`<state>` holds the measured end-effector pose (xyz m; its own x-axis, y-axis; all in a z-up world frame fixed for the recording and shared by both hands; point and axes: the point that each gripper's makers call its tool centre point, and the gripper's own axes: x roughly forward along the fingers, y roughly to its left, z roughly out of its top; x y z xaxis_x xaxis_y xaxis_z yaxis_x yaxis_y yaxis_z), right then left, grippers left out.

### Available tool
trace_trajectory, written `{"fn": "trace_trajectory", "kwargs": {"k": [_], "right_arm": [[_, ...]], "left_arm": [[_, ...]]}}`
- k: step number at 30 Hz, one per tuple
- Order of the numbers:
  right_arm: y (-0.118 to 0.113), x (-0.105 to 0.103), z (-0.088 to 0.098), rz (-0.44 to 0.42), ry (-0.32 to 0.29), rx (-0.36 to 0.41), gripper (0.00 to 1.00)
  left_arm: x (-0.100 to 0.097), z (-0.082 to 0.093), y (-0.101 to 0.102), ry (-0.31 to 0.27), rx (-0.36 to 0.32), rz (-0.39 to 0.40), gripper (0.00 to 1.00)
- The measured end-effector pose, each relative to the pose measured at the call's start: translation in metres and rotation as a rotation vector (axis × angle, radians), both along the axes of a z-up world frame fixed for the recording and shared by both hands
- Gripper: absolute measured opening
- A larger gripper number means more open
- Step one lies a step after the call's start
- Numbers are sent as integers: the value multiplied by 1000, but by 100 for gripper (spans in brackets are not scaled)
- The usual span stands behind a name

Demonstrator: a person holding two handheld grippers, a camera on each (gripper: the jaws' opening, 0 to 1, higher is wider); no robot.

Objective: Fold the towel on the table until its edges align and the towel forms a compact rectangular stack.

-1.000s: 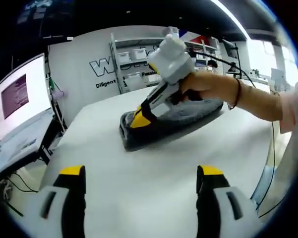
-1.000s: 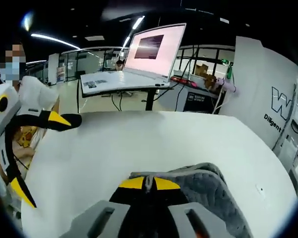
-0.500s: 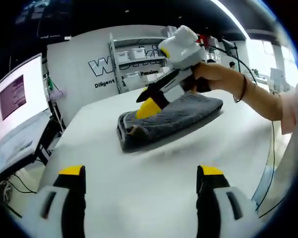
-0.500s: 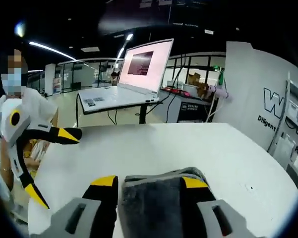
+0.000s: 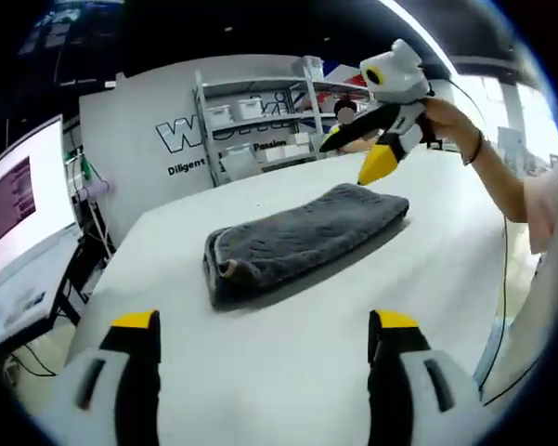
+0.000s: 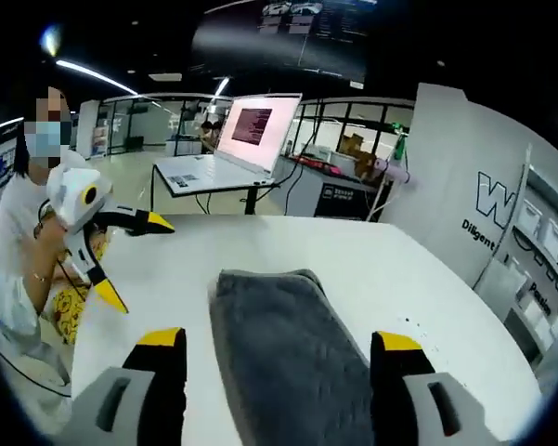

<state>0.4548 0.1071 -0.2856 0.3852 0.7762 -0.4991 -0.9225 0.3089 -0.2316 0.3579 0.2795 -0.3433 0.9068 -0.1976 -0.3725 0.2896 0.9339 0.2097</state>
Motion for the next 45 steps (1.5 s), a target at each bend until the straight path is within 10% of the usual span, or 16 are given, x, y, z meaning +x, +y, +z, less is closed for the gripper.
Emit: {"fn": "trace_trajectory", "kwargs": {"k": [20,30,45], "right_arm": [[-208,6,-40,-245,14,6,100],[-249,-14,-80,-277,60,-23,99],[-259,-13,-71,-305,144,117,99]], "left_arm": [[24,6,-54,1,26,-109,98],[25,4,-66,-4,-2,-121,97],[27,6,-69,1,13,-113,97]]}}
